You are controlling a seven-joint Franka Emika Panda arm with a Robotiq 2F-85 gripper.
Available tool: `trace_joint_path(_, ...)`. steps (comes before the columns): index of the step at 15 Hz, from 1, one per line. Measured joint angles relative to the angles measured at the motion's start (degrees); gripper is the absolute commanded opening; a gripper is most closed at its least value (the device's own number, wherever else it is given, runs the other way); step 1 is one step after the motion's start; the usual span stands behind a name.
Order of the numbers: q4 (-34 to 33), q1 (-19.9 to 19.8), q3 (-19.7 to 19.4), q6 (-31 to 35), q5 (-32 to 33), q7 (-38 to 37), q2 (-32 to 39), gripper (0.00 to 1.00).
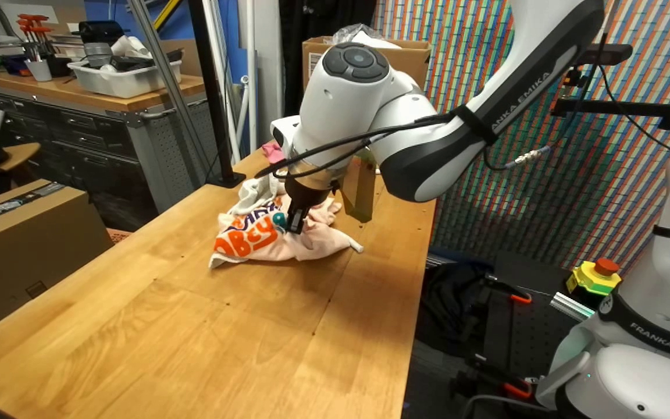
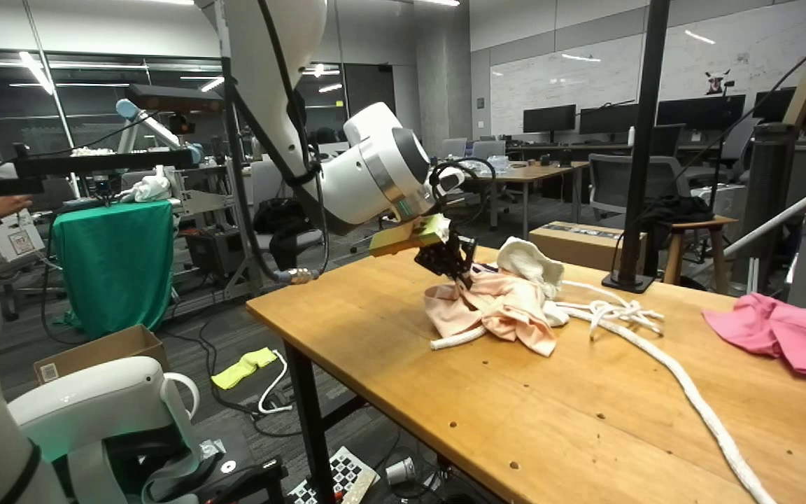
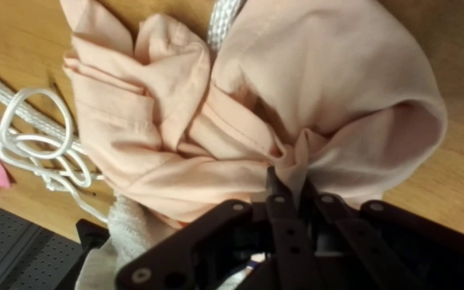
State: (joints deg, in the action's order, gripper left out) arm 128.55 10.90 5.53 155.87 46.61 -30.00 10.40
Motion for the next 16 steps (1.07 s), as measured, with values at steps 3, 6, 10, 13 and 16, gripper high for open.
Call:
trace_joint_path(3,-0.33,0.02,0.26,-1.33,-2.17,0.27,-3.15,0.06)
trace_joint_path(6,-0.58,0.13,0.80,-4.37,-4.13,0.81,-7.13,0.06)
trace_joint_path(10,-1.21,0.14,2.47,-8.71,-8.69,2.54,-12.41,0.06)
trace_joint_path(13,-2.87,0.16,4.32,-12.69,-12.46,4.32,-15.43,0.06)
trace_joint_path(16,-5.55,0.26,6.44,-18.64,-15.35,6.78,-17.41,0.06)
